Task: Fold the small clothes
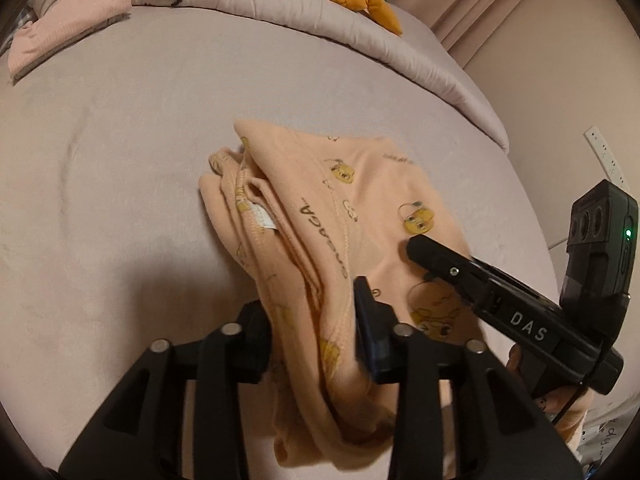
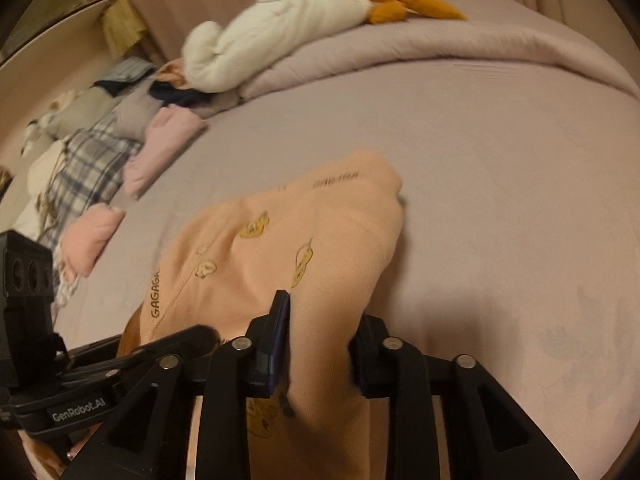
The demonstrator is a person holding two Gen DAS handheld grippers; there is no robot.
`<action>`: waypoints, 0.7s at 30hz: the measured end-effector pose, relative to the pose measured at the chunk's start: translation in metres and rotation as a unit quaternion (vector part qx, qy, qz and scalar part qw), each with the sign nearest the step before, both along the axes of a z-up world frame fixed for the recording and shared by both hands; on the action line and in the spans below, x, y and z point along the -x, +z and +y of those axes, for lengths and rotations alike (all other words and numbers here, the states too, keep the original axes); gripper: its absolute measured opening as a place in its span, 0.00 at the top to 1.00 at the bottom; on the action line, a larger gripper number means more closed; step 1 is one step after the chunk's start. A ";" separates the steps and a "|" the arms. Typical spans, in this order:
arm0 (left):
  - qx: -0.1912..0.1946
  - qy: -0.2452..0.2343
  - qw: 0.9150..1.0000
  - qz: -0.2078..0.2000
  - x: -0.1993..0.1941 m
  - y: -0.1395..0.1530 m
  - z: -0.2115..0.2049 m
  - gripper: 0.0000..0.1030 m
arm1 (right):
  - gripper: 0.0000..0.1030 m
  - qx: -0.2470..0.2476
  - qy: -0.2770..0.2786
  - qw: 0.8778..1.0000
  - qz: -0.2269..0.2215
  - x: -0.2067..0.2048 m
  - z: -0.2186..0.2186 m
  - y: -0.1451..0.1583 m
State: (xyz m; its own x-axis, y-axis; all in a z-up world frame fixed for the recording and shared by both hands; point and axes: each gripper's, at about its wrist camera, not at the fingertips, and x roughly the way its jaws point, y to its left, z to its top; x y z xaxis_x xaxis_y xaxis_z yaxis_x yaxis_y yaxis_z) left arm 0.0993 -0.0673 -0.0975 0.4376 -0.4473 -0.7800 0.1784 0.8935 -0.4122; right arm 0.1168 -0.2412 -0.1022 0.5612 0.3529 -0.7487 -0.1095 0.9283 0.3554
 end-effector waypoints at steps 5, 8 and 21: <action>-0.032 0.016 0.999 -0.041 0.015 0.023 0.005 0.18 | 0.32 0.026 -0.020 0.999 -0.016 0.015 -0.005 0.010; -0.029 0.023 0.997 -0.061 0.026 0.040 0.013 0.08 | 0.24 0.044 -0.029 0.998 -0.041 0.027 -0.007 0.029; -0.037 0.049 0.992 -0.113 0.071 0.082 0.023 0.01 | 0.13 0.057 -0.051 0.990 -0.122 0.075 -0.012 0.090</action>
State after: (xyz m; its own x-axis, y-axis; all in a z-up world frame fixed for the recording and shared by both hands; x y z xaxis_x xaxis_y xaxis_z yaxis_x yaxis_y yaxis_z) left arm 0.0278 -0.0443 -0.0153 0.6427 -0.3397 -0.6867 0.1700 0.9372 -0.3045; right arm 0.0416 -0.2527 -0.0120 0.7585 0.2060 -0.6183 -0.0826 0.9715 0.2224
